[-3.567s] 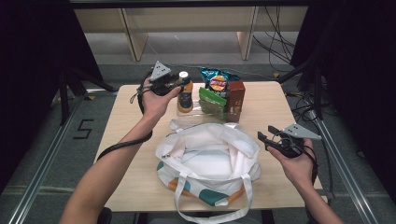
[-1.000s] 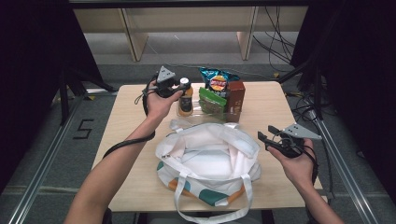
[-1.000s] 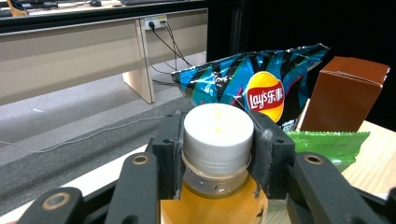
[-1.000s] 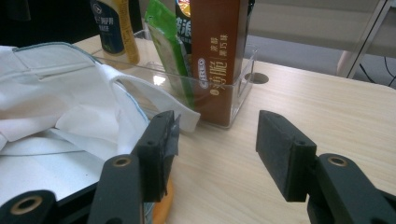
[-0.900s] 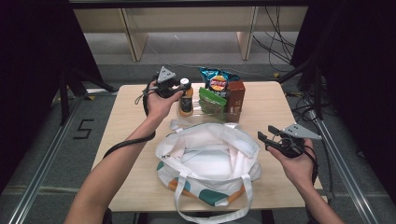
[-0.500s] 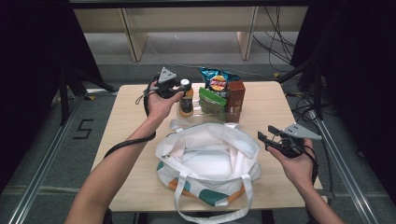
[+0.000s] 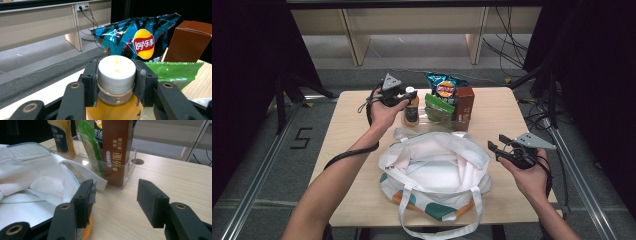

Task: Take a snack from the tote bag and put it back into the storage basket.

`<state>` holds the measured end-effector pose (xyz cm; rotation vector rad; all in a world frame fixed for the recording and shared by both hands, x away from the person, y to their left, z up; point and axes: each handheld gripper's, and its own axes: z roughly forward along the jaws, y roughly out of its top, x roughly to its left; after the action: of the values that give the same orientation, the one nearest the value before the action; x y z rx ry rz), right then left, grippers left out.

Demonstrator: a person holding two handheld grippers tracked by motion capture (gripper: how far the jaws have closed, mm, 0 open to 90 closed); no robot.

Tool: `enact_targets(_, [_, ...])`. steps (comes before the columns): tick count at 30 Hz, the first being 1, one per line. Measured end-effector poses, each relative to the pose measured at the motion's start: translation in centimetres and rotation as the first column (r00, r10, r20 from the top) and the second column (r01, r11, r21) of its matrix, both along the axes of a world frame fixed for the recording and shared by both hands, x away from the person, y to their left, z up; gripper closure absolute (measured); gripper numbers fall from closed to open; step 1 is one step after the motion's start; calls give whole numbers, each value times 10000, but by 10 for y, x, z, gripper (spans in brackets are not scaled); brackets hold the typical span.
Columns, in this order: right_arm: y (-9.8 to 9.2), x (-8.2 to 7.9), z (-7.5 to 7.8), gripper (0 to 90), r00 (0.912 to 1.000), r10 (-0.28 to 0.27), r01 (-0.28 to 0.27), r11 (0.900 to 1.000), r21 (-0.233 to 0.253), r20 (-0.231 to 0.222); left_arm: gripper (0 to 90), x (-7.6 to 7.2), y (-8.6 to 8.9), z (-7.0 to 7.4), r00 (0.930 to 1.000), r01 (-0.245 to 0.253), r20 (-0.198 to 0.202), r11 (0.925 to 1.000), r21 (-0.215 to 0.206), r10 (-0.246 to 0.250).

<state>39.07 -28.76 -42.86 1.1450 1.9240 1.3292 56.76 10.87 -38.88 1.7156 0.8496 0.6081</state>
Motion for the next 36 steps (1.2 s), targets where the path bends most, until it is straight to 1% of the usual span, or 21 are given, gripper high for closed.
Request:
enact_targets(9, [0,0,0,480,10000,10,-10,10000,-16,-86,584,1,0,-5,9999,6,-127,9999,113,-5])
enact_targets(10, [1,0,-1,481,10000,8,-8,10000,12,54,583,1,0,-6,9999,18,-146,9999,165,-16])
enact_targets(11, [1,0,-1,480,10000,-20,20,10000,39,-3,583,1,0,-7,9999,26,-146,9998,181,-24])
enact_targets(12, [1,1,-1,480,9999,50,-51,9999,96,90,584,1,0,-7,9998,17,-175,9999,147,-14])
enact_targets(14, [1,0,-1,480,10000,-38,38,10000,10,22,584,1,0,-9,9998,22,-195,9998,192,-19])
enact_targets(15, [1,1,-1,480,10000,47,-48,9999,110,79,584,1,0,-9,9998,22,-215,9998,193,-18])
enact_targets(16, [1,0,-1,480,10000,-10,10,10000,11,40,584,1,0,-10,9997,33,-224,9997,223,-28])
enact_targets(17, [1,1,-1,480,9999,-47,46,10000,72,140,584,1,-1,-11,9997,26,-244,9998,208,-21])
enact_targets(18, [0,1,-1,480,10000,47,-47,10000,0,53,584,1,-1,-11,9997,24,-252,9997,244,-18])
enact_targets(19, [0,1,-1,480,9999,68,-67,10000,-23,128,584,1,-1,-12,9996,28,-267,9997,237,-22])
enact_targets(20, [0,1,-1,480,10000,83,-83,10000,-40,53,583,1,-1,-13,9996,26,-284,9997,263,-19])
enact_targets(21, [0,1,0,480,10000,61,-60,10000,-55,45,584,1,-1,-14,9995,24,-307,9996,296,-15])
enact_targets(22, [1,-1,0,480,10000,-27,27,10000,47,-77,584,2,-1,-15,9995,25,-314,9995,324,-15])
enact_targets(23, [0,-1,0,480,9999,23,-24,10000,-28,-111,583,2,-1,-16,9994,25,-341,9993,367,-12])
enact_targets(28, [0,0,0,480,10000,37,-37,10000,-39,-33,583,2,-2,-19,9992,54,-390,9991,420,-37])
enact_targets(29, [0,1,-1,480,9999,77,-77,10000,-34,130,584,2,-2,-20,9991,41,-413,9992,408,-24])
enact_targets(30, [1,0,0,480,10000,-9,9,10000,77,-72,583,2,-2,-20,9991,43,-416,9991,412,-26])
enact_targets(31, [1,0,0,480,10000,6,-6,10000,-6,-1,583,2,-2,-21,9991,40,-432,9991,416,-22])
enact_targets(33, [1,0,0,480,10000,-12,12,10000,71,-62,583,1,-2,-21,9990,47,-446,9991,421,-28])
enact_targets(34, [-1,1,0,480,9999,123,-123,9999,-90,-4,583,1,-2,-22,9990,51,-448,9991,428,-32])
enact_targets(36, [0,0,0,480,10000,74,-74,10000,-58,-46,584,1,-3,-22,9990,50,-454,9991,415,-31])
